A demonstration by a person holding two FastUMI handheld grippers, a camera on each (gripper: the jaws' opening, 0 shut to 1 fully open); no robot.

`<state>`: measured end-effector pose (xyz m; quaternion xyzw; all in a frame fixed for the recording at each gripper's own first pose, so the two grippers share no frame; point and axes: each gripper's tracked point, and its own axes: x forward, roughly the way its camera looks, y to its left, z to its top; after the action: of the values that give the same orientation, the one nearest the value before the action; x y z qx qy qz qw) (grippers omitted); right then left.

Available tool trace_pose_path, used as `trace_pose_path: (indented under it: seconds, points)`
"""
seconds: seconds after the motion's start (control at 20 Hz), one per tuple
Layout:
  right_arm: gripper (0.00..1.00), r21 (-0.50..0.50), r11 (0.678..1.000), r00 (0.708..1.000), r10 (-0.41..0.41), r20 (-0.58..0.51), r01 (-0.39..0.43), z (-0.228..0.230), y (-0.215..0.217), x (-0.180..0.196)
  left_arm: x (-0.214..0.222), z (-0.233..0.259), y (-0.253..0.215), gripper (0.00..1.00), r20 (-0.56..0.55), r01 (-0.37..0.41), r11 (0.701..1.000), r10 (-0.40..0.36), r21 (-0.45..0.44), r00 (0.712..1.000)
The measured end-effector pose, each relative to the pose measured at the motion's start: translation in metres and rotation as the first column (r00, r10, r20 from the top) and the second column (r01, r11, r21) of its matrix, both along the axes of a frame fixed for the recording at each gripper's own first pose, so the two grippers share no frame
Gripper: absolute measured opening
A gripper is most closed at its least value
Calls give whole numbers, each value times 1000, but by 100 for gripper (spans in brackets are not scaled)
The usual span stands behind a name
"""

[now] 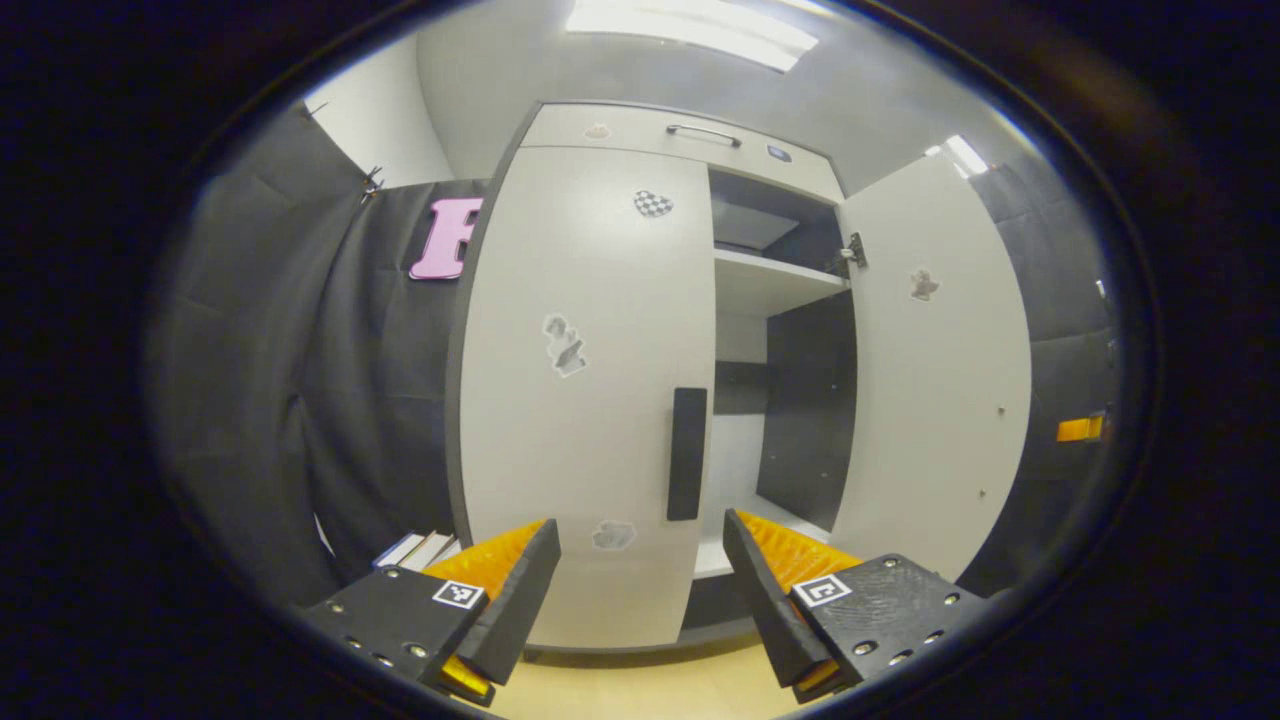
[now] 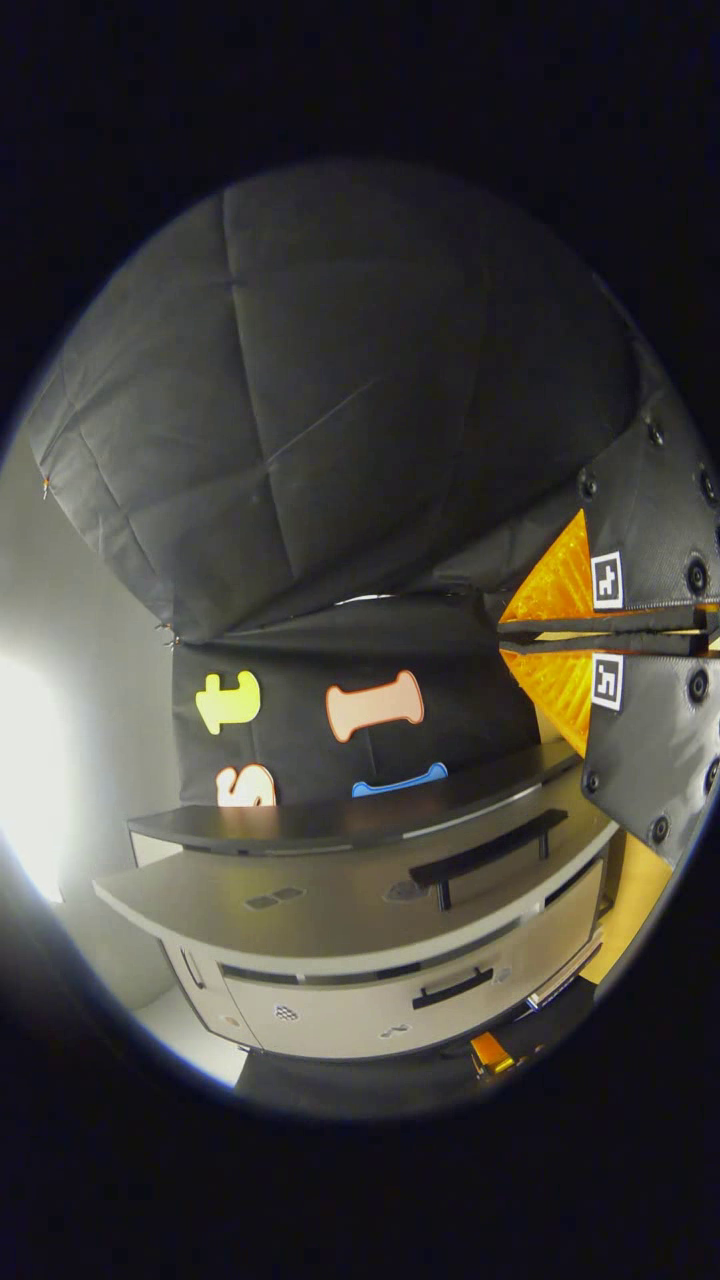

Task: Open the right door of the double-door shoe cabinet with the right hand, and open the left door with the left hand.

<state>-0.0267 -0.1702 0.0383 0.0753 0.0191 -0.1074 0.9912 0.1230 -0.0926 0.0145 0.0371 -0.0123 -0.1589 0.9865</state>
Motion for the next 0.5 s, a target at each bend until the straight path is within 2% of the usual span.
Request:
trace_pose_path:
  seconds: [0.1, 0.25, 0.3, 0.35, 0.4, 0.45, 0.5]
  points:
    - [0, 2, 1000, 1000, -22, -4, 22, -4, -14, 15, 24, 7, -19, 96, 9, 6, 1000, -6, 1, 1000]
    - [2, 24, 998, 999, -50, -4, 50, -7, -33, 42, 58, 11, -42, 95, 15, 8, 1000, -8, -2, 1000]
    - [0, 28, 998, 999, -53, -5, 53, -9, -36, 51, 68, 12, -48, 95, 17, 3, 1000, -3, -1, 1000]
    - [2, 33, 999, 999, -42, -11, 43, -11, -37, 59, 78, 13, -54, 95, 18, -3, 1000, 3, 2, 1000]
    - [12, 31, 998, 999, -49, -21, 50, -15, -43, 66, 87, 13, -57, 95, 18, -11, 1000, 11, 5, 1000]
    - [12, 24, 998, 998, -52, -28, 52, -17, -48, 73, 94, 12, -62, 95, 17, -18, 1000, 18, 9, 1000]
    - [22, 17, 998, 998, -59, -36, 60, -21, -52, 80, 100, 10, -65, 95, 16, -28, 1000, 28, 14, 999]
